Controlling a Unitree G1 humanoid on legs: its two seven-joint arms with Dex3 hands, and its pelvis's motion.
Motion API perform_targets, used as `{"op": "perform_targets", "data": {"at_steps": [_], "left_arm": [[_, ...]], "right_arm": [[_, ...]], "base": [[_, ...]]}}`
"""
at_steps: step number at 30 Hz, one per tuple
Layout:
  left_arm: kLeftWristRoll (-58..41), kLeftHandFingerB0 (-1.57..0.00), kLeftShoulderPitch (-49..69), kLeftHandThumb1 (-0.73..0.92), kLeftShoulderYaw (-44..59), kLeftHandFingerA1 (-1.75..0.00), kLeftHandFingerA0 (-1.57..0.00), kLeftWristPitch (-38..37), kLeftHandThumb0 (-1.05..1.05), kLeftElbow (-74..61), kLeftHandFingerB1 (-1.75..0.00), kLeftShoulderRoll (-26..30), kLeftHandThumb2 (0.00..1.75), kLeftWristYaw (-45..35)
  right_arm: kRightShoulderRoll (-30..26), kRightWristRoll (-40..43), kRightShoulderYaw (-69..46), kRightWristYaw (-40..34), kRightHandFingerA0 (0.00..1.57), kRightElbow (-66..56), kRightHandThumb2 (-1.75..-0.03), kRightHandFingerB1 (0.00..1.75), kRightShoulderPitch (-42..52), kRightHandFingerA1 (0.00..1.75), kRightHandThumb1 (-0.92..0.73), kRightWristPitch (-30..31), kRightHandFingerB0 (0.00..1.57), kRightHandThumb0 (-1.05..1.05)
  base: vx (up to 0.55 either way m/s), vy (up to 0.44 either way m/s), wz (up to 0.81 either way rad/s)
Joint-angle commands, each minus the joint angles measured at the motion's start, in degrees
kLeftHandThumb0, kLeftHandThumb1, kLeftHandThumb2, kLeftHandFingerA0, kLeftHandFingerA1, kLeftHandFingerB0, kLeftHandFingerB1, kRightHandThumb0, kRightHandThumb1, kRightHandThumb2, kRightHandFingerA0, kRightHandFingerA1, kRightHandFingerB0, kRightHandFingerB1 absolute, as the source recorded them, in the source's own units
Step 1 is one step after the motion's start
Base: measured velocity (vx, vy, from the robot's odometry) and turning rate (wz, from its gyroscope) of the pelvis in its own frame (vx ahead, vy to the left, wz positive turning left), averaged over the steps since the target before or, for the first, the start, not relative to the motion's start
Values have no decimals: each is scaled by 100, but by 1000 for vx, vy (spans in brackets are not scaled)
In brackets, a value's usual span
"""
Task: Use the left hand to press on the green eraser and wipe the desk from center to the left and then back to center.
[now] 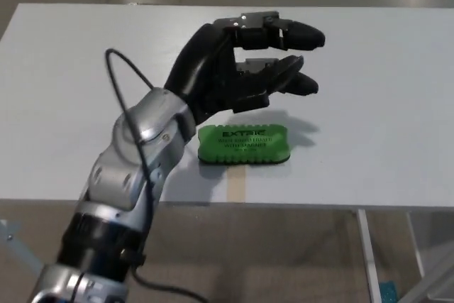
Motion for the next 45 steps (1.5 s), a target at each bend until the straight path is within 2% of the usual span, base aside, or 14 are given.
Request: {"op": "perform_targets", "data": {"at_steps": [1,5,6,7,15,16,28,29,38,39,45], "left_arm": [[1500,-91,-929,79,-498,-70,-102,-221,-23,2190,-68,-284,64,1174],[1590,-90,-1007,80,-575,-72,-102,-338,-22,2611,-71,-439,64,1403],[1607,-90,-986,80,-594,-72,-102,-389,-22,2667,-67,-453,64,1415],[1653,-92,-939,79,-634,-71,-101,-491,-21,2780,-63,-480,64,1434],[1885,-92,-882,79,-719,-70,-101,-844,-21,3398,-62,-635,64,1446],[1928,-92,-879,79,-721,-70,-101,-880,-21,3459,-61,-648,64,1453],[2069,-94,-862,79,-488,-71,-101,-1227,-21,3957,-58,-749,64,1503],[2054,-93,-834,79,-440,-72,-101,-1233,-21,3965,-60,-754,64,1498],[1978,-94,-570,80,15,-72,-101,-1545,-21,4191,-58,-756,64,1572],[1985,-94,-526,80,72,-72,-101,-1579,-22,4208,-58,-746,64,1578],[1927,-94,-336,80,360,-72,-103,-1596,-22,4298,-60,-687,64,1645]], "right_arm": [[-56,-108,53,-26,62,-7,-65,34,192,47,-81,-212,43,-48],[-35,-48,32,14,62,-1,-65,34,198,46,-81,-278,43,-48],[-37,-74,47,-7,56,15,-97,50,189,60,-68,-296,37,-51],[-38,-109,64,-45,57,12,-97,51,186,61,-68,-302,38,-50],[-23,-48,35,-4,57,93,-97,51,204,60,-68,-363,38,-50],[-26,-52,39,4,64,114,-65,33,209,46,-82,-382,45,-49],[-7,-141,77,-91,63,104,-65,34,195,46,-81,-293,44,-49],[-4,-141,74,-90,57,108,-97,51,193,61,-67,-301,38,-50],[46,19,-4,73,58,151,-96,51,99,61,-67,-271,39,-49],[51,17,-2,84,64,115,-65,34,112,48,-81,-257,46,-49],[51,0,20,115,65,18,-65,35,143,49,-81,-158,47,-48]], "base": [[0,0,0],[0,0,0],[0,0,0],[0,0,0],[0,0,0],[0,0,0],[0,0,0],[0,0,0],[0,0,0],[0,0,0],[0,0,0]]}}
